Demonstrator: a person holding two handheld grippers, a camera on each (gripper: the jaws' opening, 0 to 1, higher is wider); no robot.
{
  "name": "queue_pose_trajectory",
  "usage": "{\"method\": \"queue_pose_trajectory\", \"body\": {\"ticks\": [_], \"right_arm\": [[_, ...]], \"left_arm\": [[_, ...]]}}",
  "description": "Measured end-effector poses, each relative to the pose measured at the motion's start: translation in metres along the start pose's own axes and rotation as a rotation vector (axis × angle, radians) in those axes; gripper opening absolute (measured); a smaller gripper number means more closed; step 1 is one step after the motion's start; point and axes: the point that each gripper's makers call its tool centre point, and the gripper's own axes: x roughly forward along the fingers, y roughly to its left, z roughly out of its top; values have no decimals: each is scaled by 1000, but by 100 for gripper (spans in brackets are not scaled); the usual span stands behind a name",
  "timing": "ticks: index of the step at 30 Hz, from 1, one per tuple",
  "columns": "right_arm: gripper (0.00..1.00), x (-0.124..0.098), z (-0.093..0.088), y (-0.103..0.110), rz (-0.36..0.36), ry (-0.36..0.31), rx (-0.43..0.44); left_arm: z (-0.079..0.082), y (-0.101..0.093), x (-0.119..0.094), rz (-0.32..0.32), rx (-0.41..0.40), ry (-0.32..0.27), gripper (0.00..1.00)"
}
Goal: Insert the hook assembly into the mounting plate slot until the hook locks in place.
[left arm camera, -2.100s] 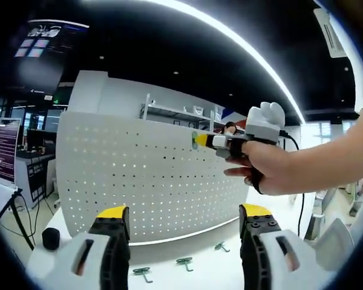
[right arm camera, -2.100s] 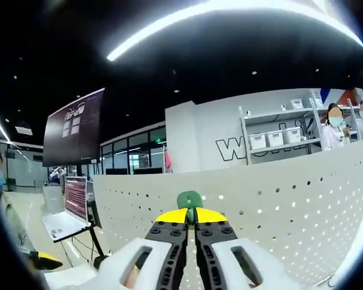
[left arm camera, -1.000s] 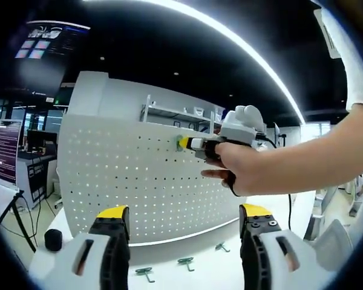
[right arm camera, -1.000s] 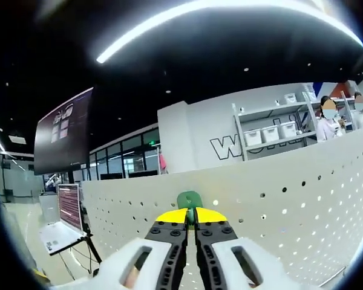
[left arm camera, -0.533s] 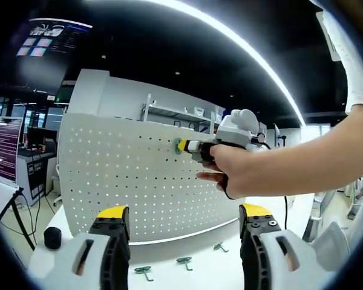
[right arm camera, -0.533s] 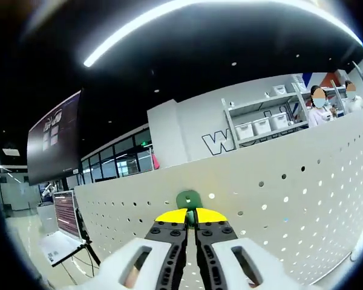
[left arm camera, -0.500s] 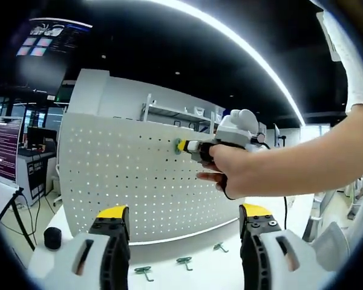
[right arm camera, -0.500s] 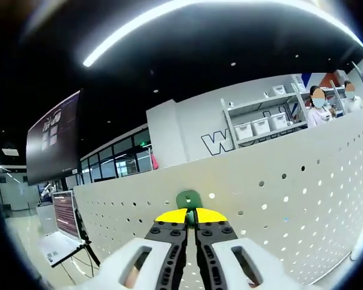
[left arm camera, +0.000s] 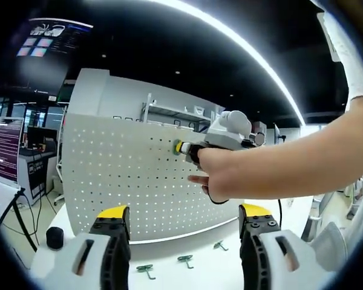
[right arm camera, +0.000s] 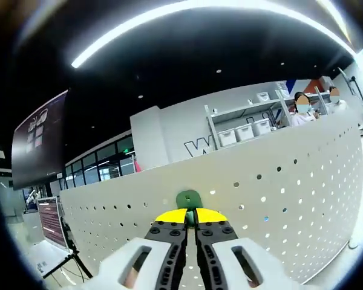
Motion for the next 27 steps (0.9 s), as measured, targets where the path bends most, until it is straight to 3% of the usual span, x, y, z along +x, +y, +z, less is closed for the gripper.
{"method": "queue_pose_trajectory", "body": {"ticks": [7,11,17,20,23,25,27], "right_arm": [[2,-2,0,-1,5,5,-1],[9,-7,1,6,45,15,-20],[29,-12,-4,10,103,45,-46],[34,-16,-4,14,149,50,-72],[50,-20,-5,17,179,63,-56],[55,-24,-2,23,242,40,-117],[58,-28,-1,21,249,46,-135]], "left_arm": [[-1,2,-2,4,-2,5,75],[2,-1,-1,-8,16,-7,77],[4,0,0,-9,15,-7,77],[4,3,0,-2,14,-7,77],[3,5,-1,6,10,-7,78],[3,7,-1,8,11,-8,78],[2,8,-2,13,16,-3,78]]}}
